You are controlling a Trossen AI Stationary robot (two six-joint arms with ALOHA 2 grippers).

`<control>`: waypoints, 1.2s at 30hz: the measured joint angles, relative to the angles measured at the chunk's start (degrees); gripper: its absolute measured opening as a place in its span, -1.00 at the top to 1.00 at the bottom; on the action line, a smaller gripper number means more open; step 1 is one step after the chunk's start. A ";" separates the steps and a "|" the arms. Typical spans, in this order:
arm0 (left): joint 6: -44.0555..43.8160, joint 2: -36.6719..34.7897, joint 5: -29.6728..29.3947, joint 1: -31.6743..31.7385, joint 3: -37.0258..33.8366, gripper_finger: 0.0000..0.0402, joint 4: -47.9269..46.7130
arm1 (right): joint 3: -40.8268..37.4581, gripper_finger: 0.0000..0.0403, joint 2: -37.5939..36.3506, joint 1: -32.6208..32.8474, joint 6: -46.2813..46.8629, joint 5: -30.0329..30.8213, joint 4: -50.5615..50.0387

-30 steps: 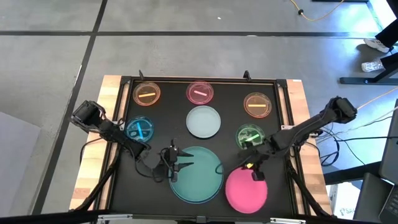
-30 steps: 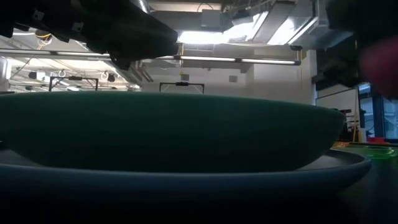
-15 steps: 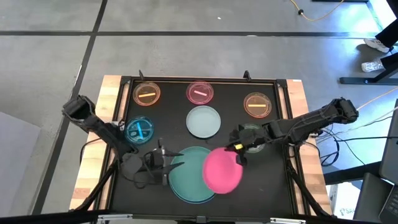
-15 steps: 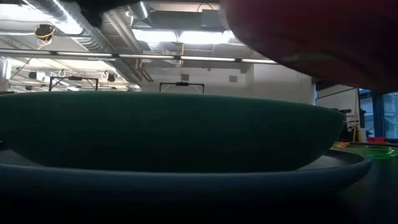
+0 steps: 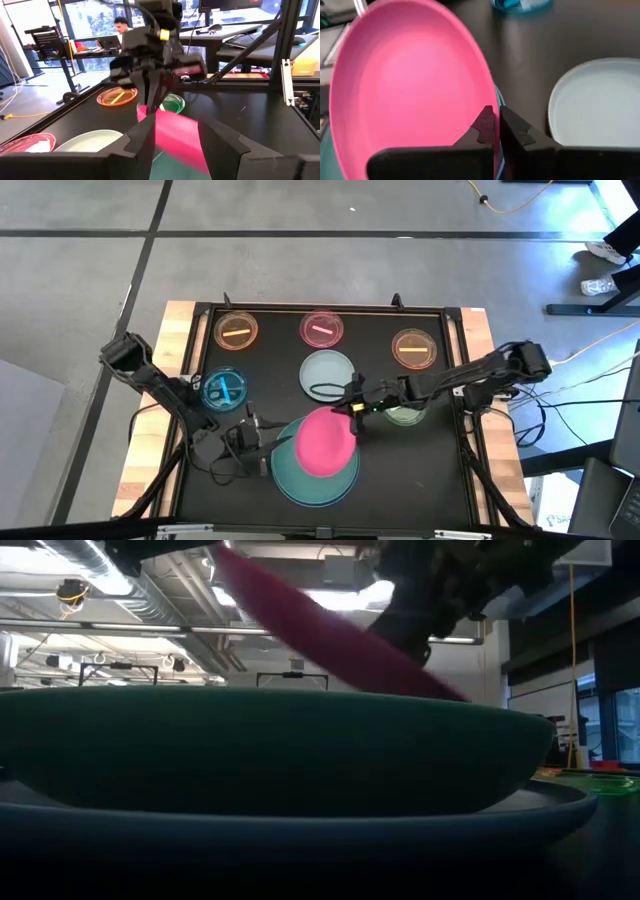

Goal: Stack plastic plates
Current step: Stack the pink plate on top of the green plate, then stack the large light blue plate on top of the pink plate

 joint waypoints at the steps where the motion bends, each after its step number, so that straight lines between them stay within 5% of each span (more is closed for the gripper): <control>1: -0.07 0.00 -0.01 0.00 -0.02 0.30 0.00 | -0.04 0.96 1.12 0.06 0.03 -0.12 0.82; 16: -1.65 0.04 0.06 0.14 -0.02 0.30 -1.14 | -0.04 0.95 11.56 0.14 1.51 -4.56 10.23; 25: -2.58 0.04 0.11 0.15 -0.02 0.30 -1.51 | -0.02 0.58 15.45 0.14 1.43 -7.04 15.29; 30: -2.92 0.04 0.09 0.15 -0.02 0.30 -1.95 | -0.07 0.39 13.12 0.09 -5.19 -8.56 11.02; 36: -3.16 0.04 0.21 0.17 -0.02 0.30 -2.63 | 0.00 0.36 2.89 0.09 -16.22 -0.63 -3.43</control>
